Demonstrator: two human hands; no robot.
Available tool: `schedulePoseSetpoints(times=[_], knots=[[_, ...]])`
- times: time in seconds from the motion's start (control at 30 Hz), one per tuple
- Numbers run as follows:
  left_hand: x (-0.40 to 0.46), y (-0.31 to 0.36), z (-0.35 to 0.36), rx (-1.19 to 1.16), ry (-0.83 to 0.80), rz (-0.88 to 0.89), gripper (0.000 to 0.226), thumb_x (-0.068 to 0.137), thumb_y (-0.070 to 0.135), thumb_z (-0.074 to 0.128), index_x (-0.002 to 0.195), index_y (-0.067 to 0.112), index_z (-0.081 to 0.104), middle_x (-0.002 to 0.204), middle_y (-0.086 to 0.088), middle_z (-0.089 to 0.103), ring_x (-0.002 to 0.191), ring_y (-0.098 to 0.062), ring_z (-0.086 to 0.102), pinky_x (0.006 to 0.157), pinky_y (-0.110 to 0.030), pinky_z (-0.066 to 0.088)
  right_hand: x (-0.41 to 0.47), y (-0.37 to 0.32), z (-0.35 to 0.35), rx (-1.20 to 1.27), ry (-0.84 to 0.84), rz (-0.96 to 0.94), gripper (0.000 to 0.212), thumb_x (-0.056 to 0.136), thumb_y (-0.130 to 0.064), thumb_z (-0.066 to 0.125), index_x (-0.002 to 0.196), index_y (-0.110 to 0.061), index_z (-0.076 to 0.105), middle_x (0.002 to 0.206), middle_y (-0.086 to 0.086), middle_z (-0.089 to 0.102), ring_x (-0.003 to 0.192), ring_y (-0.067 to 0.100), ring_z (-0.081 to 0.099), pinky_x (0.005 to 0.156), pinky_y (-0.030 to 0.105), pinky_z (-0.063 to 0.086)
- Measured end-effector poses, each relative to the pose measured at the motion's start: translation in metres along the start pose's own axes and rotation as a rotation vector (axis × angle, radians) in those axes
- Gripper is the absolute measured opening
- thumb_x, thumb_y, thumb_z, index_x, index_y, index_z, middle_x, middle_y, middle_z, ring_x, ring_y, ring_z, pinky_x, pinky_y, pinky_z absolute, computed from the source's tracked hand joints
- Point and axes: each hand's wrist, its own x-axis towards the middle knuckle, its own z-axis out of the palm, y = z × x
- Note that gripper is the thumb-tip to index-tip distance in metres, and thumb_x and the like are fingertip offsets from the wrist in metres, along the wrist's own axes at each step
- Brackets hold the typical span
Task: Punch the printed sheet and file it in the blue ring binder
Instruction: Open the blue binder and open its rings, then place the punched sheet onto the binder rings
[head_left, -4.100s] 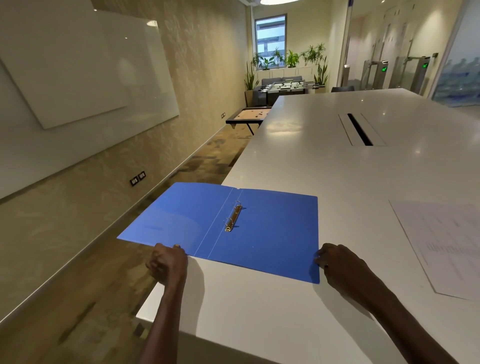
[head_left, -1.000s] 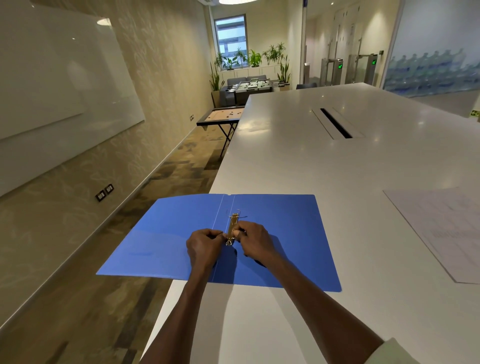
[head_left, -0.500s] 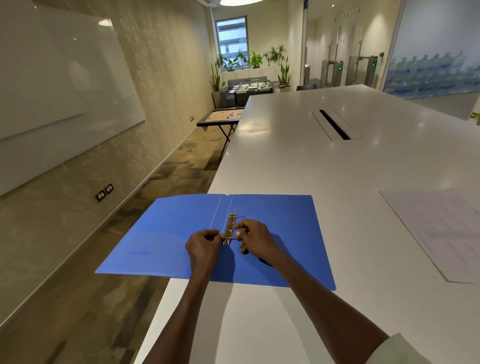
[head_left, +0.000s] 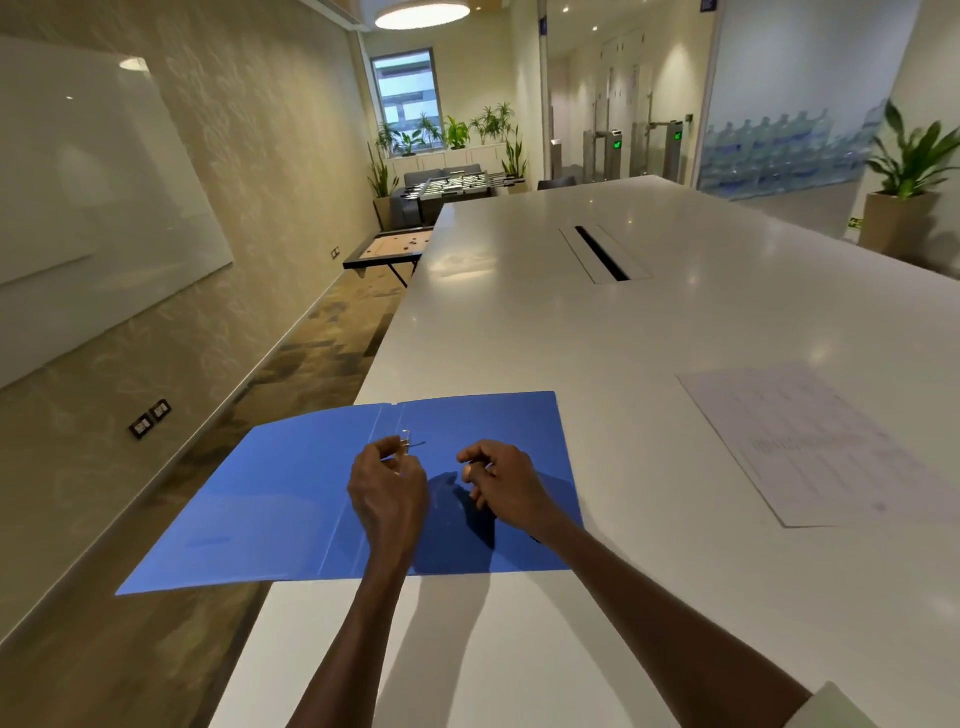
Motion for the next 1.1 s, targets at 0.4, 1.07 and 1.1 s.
schedulePoseSetpoints(times=[0.4,1.07,1.1], knots=[[-0.068,0.071,0.088,-0.106,-0.197,0.079,0.022,0.088,0.004,0.058,0.104,0.015,0.067,0.095,0.004,0.067,0.084,-0.01,0.063,0.061,-0.007,0.041,-0.038,0.021,-0.135,-0.004,0.184,-0.016,0.013,0.09,-0.007,0.056,0.098,-0.007,0.066,0.074,0.003,0.062,0.052,0.011,0.062,0.049,0.021,0.052],[-0.171,0.14,0.242,0.125,-0.567,-0.006,0.038,0.09,0.018,0.06,0.126,0.004,0.056,0.124,-0.008,0.062,0.116,-0.024,0.057,0.097,-0.029,0.041,-0.069,0.099,-0.349,-0.57,0.485,0.288,0.032,0.088,-0.029,0.061,0.113,-0.01,0.062,0.11,0.011,0.062,0.102,0.027,0.055,0.082,0.033,0.043],[-0.173,0.141,0.245,0.151,-0.581,-0.003,0.042,0.089,0.02,0.061,0.127,0.003,0.054,0.126,-0.01,0.061,0.118,-0.025,0.056,0.099,-0.03,0.041,-0.07,0.1,-0.355,-0.63,0.471,0.323,0.037,0.088,-0.032,0.061,0.116,-0.008,0.059,0.113,0.015,0.059,0.108,0.031,0.051,0.085,0.036,0.042]])
